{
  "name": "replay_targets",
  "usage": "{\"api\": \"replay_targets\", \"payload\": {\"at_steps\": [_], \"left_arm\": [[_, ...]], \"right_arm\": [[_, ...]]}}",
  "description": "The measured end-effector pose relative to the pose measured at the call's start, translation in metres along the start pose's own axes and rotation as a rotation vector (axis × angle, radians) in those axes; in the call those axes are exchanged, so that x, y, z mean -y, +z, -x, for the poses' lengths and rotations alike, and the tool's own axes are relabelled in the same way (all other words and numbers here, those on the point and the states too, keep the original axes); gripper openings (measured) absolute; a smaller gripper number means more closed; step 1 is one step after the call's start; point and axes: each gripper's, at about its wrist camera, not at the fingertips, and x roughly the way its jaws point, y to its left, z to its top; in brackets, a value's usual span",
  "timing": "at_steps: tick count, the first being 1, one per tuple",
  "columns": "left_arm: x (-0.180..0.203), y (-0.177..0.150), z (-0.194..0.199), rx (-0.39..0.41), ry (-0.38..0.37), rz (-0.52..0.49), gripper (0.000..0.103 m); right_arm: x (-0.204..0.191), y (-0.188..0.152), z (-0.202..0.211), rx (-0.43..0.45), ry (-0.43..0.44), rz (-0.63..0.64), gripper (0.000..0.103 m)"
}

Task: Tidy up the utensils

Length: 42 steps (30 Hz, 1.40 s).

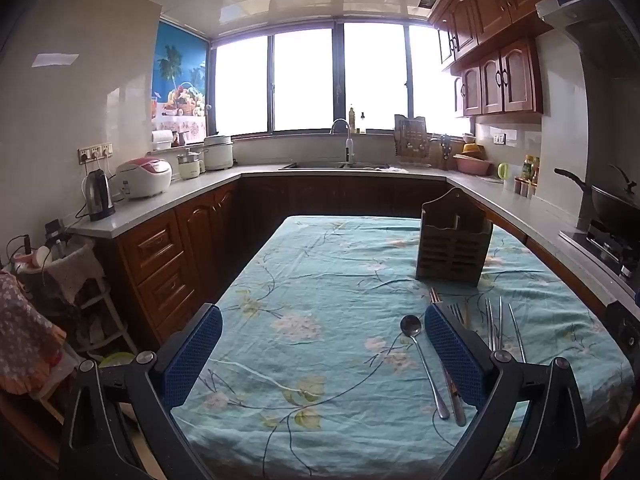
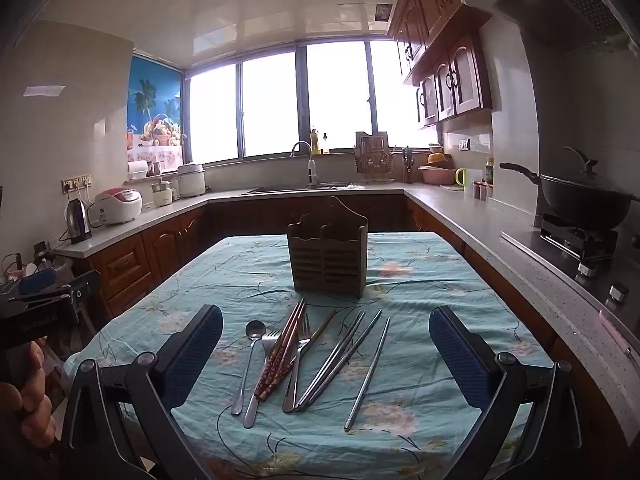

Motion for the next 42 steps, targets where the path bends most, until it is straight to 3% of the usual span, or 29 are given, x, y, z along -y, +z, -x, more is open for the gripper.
{"api": "replay_targets", "payload": {"at_steps": [31,37,42], "left_arm": [[0.002,-0.002,-0.005,-0.002,0.006,-0.006,0.102],[0.004,-0.001,-0.021,-0.042,-0.009,-0.006,0.102],[0.003,0.003,-0.048,-0.127,-0.062,0.012,0.102]], "right_arm": [[0.003,-0.001,0.001,0.012,0.005,-0.009,0.103],[0.005,-0.004,-0.010,-0.010,0.005,-0.020,0.103],[0.012,-0.008,-0.023,-0.051,-0.004,-0.044,0.103]]}}
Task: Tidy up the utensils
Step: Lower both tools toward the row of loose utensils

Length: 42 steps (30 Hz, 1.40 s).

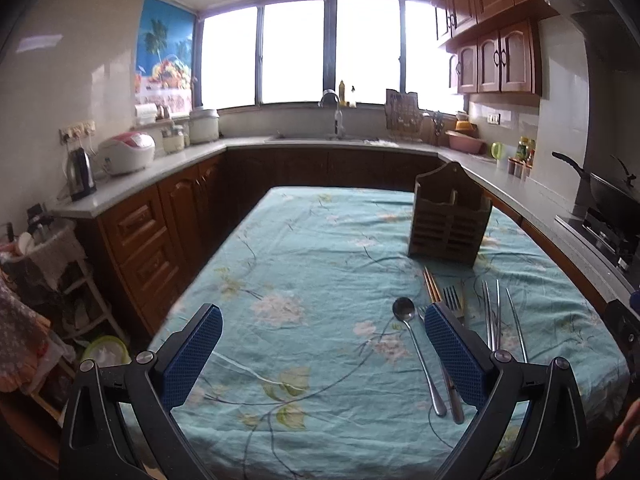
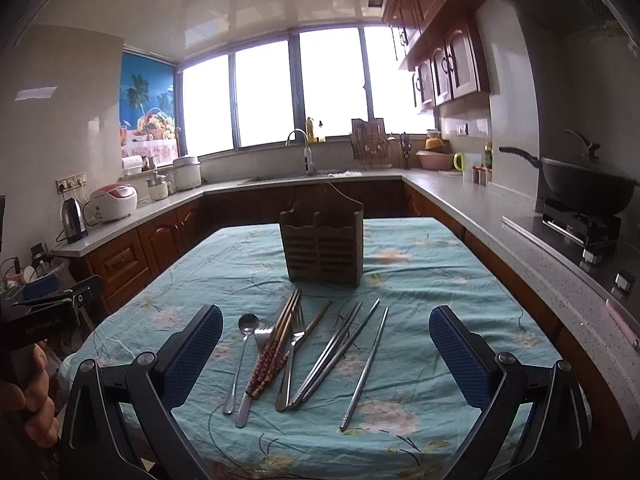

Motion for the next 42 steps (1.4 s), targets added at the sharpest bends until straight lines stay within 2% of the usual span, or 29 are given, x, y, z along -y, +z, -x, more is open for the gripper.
{"api": "replay_targets", "payload": {"at_steps": [9,14,20,24,30,37,41,42], "left_arm": [[0.000,0.022,-0.064,-0.171,-0.087,-0.009,0.101],[0.008,0.037,-0.096,-0.225,-0.113,-0.032,0.097],[0.020,0.042,-0.130,-0.258,-0.126,-0.058,0.089],[0.022,0.045,-0.152,-0.295,-0.141,-0.068,0.082],[0.032,0.050,-0.194,-0.347,-0.156,-0.102,0.078],[0.046,0.043,-0.247,-0.420,-0.177,-0.128,0.074],[0.051,0.036,-0.269,-0.471,-0.209,-0.121,0.063],[0.052,0.035,-0.272,-0.459,-0.208,-0.126,0.062]], "right_arm": [[0.030,-0.003,-0.044,-0.131,0.010,-0.112,0.102],[0.043,-0.006,-0.071,-0.180,-0.003,-0.120,0.102],[0.058,-0.011,-0.109,-0.263,-0.001,-0.170,0.089],[0.067,-0.017,-0.132,-0.353,-0.019,-0.172,0.076],[0.075,-0.023,-0.167,-0.455,-0.006,-0.195,0.056],[0.082,-0.030,-0.206,-0.533,-0.022,-0.202,0.047],[0.083,-0.035,-0.226,-0.569,-0.032,-0.200,0.038],[0.081,-0.034,-0.229,-0.569,-0.043,-0.181,0.036]]}}
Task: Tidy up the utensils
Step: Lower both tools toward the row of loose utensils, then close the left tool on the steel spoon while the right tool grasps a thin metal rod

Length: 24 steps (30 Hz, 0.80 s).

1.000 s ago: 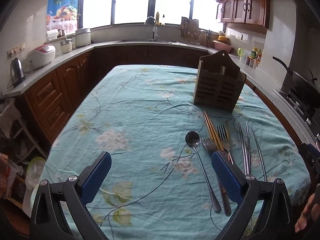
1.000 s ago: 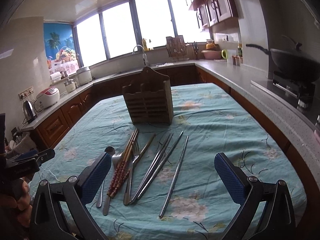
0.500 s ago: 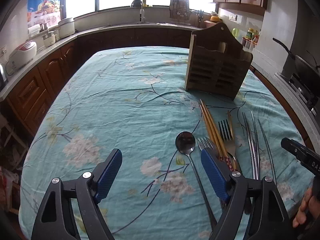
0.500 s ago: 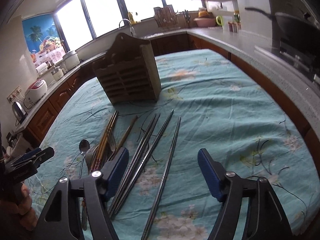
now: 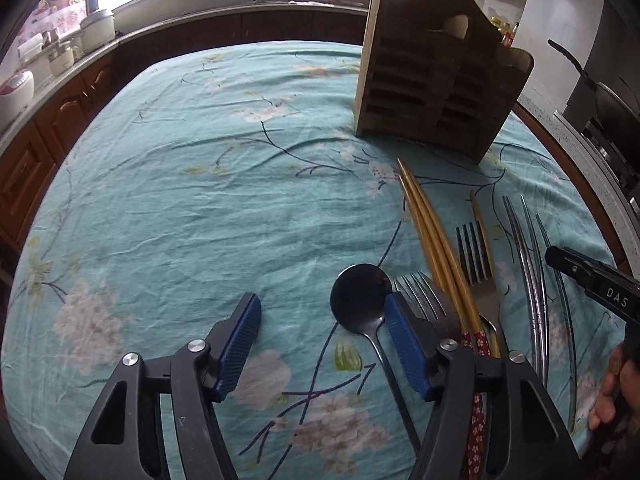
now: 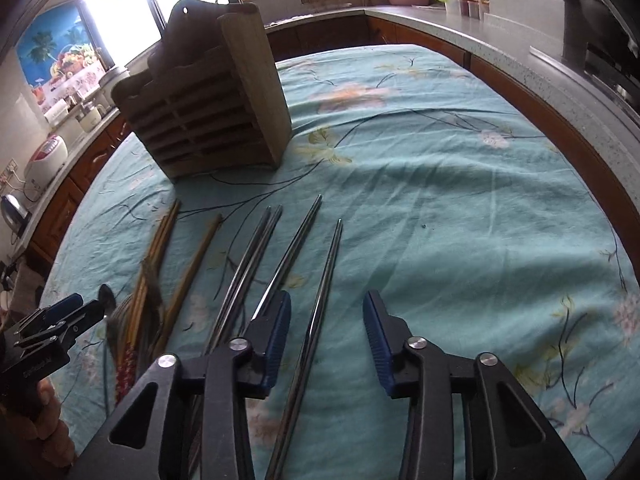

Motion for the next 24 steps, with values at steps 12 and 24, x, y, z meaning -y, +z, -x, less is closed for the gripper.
{"api": "replay_targets", "payload": {"at_steps": [12,24], "left_arm": [[0.008,0.003,-0.011,0.016,-0.113,-0.033,0.004],[-0.011,-0.003,0.039,0.093,-0.168,0.004,0.002]], "right_arm": [[-0.010,0.005,-0.012,-0.003,-0.064,0.097,0.008],[-0.003,0.003,0.009,0.032,0.066,0.026,0.005]]}}
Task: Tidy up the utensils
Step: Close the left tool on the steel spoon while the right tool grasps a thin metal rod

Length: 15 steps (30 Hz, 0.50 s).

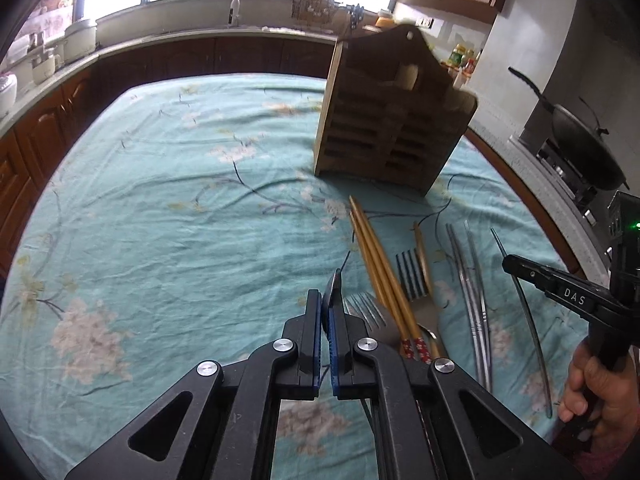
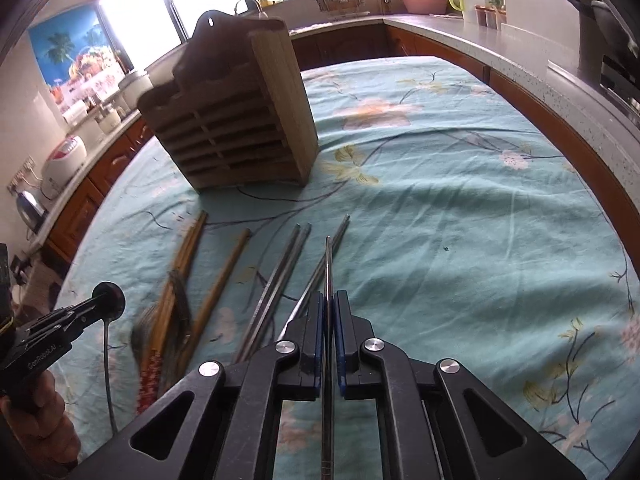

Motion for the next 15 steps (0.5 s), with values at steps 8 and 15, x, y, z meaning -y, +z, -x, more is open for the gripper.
{"api": "replay_targets", "payload": {"at_steps": [8,15], "left_arm": [[-0.001,0.001,0.052,0.085,-0.013,0.010,0.002],[0.002,0.006,0.097,0.169,-0.019,0.001,0.002]], "right_arm": [[-0.005,0.008,0.030,0.068,0.035,-0.002,0.005],[-0.015,0.019,0.061,0.142,0.072,0.011,0.005]]}}
